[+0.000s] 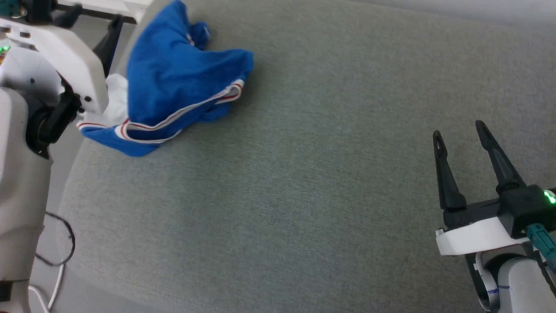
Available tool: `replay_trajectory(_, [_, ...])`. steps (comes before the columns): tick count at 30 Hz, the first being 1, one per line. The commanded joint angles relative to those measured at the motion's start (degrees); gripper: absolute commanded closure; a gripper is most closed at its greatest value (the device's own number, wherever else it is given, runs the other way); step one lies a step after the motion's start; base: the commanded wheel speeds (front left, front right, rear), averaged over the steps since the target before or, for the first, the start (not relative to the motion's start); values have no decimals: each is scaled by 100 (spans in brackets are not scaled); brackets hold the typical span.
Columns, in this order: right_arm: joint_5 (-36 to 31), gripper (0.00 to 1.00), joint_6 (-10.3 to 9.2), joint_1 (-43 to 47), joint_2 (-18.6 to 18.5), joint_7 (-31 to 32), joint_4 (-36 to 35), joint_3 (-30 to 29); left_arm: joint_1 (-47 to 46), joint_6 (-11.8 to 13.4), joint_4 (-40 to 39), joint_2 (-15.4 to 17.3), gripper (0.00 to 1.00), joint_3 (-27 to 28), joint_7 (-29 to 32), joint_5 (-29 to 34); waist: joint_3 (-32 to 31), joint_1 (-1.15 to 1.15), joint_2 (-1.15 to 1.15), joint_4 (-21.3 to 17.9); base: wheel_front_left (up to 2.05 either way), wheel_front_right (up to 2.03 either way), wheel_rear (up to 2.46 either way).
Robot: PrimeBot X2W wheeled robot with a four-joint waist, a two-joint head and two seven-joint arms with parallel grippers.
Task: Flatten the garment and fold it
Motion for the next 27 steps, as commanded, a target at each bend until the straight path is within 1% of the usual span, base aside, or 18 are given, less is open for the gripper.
replay_trajectory(1, [-83, 0, -5, -106, 4, 56, -105, 33, -85, -37, 225, 72, 0, -111, 239, -356, 440, -1, -1, -367, 0, 0, 0])
replay_trajectory(5, [-193, 0, -5, -130, 4, 178, -296, 72, -174, -37, 684, 156, 0, -157, 809, -998, 691, -1, -1, -487, 0, 0, 0])
replay_trajectory(9, [-273, 0, -5, -155, 4, 262, -442, 100, -194, -29, 1128, 86, 0, -93, 1152, -1364, 866, -1, -1, -556, 0, 0, 0])
replay_trajectory(12, [-313, 0, -5, -182, 4, 314, -513, 132, -165, 27, 1427, 53, 0, -105, 1357, -1453, 957, -1, -1, -599, 0, 0, 0])
replay_trajectory(16, [-334, 0, -5, -242, 4, 367, -566, 219, -108, 116, 1748, 163, 0, -194, 1425, -1325, 1038, -1, -1, -684, 0, 0, 0])
replay_trajectory(19, [-351, 0, -5, -265, 4, 408, -601, 255, -83, 153, 1981, 106, 0, -166, 1542, -1437, 1073, -1, -1, -710, 0, 0, 0])
replay_trajectory(20, [-357, 0, -5, -268, 3, 423, -611, 261, -86, 145, 2041, 66, 24, -141, 1599, -1519, 1081, -1, -1, -713, 0, 0, 0])
replay_trajectory(21, [-359, 0, -5, -269, 0, 435, -619, 261, -98, 128, 2073, 30, 85, -123, 1641, -1598, 1087, -1, -1, -714, 0, 0, 0])
replay_trajectory(22, [-358, 0, -5, -269, -6, 443, -623, 256, -113, 115, 2089, 4, 100, -107, 1658, -1658, 1088, -1, -1, -712, 0, 0, 0])
replay_trajectory(24, [-353, 0, -5, -267, -11, 447, -609, 246, -137, 93, 2094, -31, 100, -88, 1652, -1739, 1059, -1, -1, -707, 0, 0, 0])
replay_trajectory(27, [-325, 0, -5, -264, -10, 419, -556, 245, -171, 76, 2082, 9, 100, -51, 1493, -1752, 962, -1, -1, -716, 0, 0, 0])
